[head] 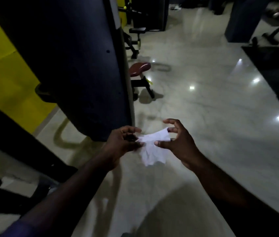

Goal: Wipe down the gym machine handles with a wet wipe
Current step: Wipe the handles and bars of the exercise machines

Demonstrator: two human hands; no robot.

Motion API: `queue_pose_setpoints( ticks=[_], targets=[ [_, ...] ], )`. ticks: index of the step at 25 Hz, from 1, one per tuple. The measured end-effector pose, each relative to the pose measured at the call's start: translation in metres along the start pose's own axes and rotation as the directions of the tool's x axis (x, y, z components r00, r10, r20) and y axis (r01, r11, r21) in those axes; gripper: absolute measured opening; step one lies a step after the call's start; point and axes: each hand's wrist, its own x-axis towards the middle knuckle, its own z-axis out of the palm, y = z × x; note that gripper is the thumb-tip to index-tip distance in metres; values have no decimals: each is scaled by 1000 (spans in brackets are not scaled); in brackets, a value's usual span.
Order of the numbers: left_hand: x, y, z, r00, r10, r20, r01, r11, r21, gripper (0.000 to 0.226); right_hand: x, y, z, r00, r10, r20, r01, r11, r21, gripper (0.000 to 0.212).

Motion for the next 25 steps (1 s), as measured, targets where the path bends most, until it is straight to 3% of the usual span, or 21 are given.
queue_pose_setpoints(
  ticks=[3,5,7,9,12,15,18,20,21,23,25],
  targets=[
    [67,29,36,995,39,93,-51,990,128,35,56,1,-48,995,-58,-78,49,992,-121,43],
    [123,42,59,990,59,129,-86,972,218,31,107,3,-79,999,-31,-17,28,986,-166,43],
    [187,50,74,974,133,181,-188,926,329,26,163,1,-109,999,-1,43,16,941,-337,42],
    [255,62,84,953,163,254,-265,857,442,15,222,-2,-139,996,8,90,33,895,-445,28],
    [342,96,96,925,146,351,-292,864,410,9,299,0,-175,992,50,117,-18,967,-254,18],
    [423,127,126,930,46,365,-125,972,197,26,372,8,-202,990,134,35,-135,991,16,22],
    [490,145,165,958,-44,285,28,998,60,33,431,12,-222,973,231,5,-224,940,258,21],
    [532,158,188,979,-51,197,49,999,13,26,478,17,-233,961,259,-94,-221,930,294,25],
    [555,166,199,988,-37,149,35,999,13,21,506,26,-239,952,227,-206,-179,957,226,31],
    [596,185,222,998,1,69,-2,1000,12,16,564,33,-248,903,61,-425,-99,993,-70,43],
    [632,207,241,1000,18,-23,-18,1000,1,21,616,25,-254,879,-87,-469,-22,975,-222,43]
  ],
)
